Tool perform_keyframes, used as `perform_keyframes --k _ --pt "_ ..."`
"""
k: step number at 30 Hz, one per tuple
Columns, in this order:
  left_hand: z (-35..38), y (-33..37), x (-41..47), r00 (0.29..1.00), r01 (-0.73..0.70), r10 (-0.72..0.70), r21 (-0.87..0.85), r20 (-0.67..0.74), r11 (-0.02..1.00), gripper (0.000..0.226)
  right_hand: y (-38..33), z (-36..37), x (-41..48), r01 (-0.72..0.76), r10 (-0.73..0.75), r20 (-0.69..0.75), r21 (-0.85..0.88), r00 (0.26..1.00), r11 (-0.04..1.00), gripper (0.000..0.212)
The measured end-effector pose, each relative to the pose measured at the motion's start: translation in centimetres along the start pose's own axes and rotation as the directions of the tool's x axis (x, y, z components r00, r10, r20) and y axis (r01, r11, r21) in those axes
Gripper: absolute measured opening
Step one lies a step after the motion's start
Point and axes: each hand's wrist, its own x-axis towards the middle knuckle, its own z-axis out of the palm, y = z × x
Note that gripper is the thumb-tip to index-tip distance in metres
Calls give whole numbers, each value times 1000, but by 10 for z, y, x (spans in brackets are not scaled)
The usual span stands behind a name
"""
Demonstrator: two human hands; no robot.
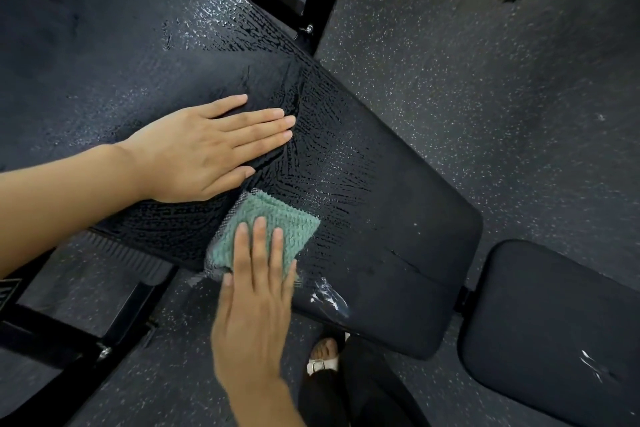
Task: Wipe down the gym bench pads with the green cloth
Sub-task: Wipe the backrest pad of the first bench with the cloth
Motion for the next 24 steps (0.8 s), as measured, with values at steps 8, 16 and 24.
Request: perform_keyframes --k 8,16,24 --pt "0 1 1 1000 9 -9 1 1 1000 62 65 -5 -36 -182 181 -14 -30 983 983 51" --pt "1 1 1 1000 7 -7 6 0 1000 62 10 3 -18 -269 280 -39 173 959 947 54" --pt "0 2 0 1000 10 -10 -4 2 1000 62 -5 -5 1 32 -34 22 64 999 997 50"
